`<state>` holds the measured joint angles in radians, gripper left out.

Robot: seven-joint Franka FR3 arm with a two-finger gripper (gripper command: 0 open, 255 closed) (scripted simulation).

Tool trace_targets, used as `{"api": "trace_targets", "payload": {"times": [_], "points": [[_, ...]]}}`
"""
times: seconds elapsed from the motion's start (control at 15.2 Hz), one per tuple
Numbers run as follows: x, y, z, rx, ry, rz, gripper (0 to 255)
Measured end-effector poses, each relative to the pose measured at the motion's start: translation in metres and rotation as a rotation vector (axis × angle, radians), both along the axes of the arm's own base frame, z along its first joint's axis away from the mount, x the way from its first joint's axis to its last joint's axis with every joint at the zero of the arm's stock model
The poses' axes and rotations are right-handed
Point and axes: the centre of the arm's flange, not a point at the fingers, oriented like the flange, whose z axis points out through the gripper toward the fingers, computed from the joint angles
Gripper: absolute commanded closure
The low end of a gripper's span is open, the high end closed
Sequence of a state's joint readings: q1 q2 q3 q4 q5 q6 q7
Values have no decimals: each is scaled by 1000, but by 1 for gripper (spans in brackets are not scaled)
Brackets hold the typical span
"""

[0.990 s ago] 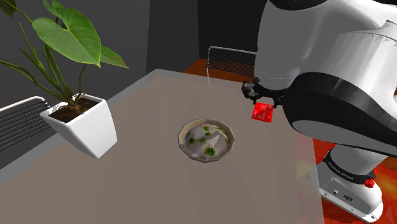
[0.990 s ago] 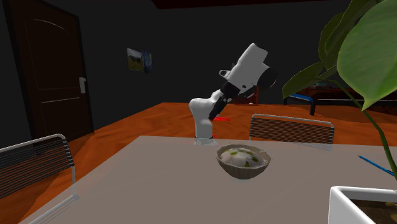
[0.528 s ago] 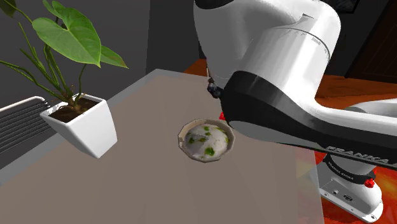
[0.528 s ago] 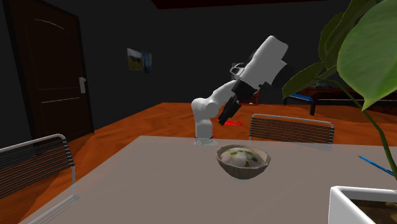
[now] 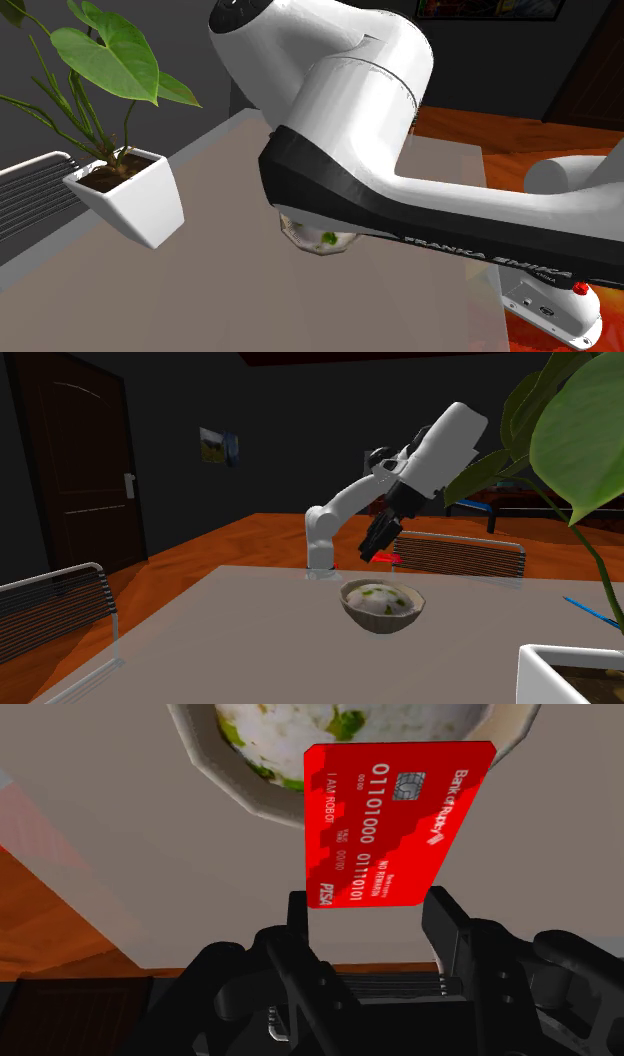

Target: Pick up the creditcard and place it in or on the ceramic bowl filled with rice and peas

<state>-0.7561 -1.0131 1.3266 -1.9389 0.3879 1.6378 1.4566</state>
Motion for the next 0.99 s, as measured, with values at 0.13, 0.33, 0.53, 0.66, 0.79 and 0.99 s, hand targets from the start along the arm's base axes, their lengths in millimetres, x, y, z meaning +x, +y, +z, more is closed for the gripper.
{"api": "trace_targets", "payload": {"times": [0.13, 0.33, 0.53, 0.66, 0.79, 0.99], "points": [[0, 0, -10, 0, 0, 0, 255], [1, 1, -26, 0, 0, 0, 255], [0, 2, -41, 0, 0, 0, 255], [0, 1, -51, 0, 0, 0, 255], [0, 0, -63, 0, 0, 0, 255], [0, 1, -68, 0, 0, 0, 255]]}}
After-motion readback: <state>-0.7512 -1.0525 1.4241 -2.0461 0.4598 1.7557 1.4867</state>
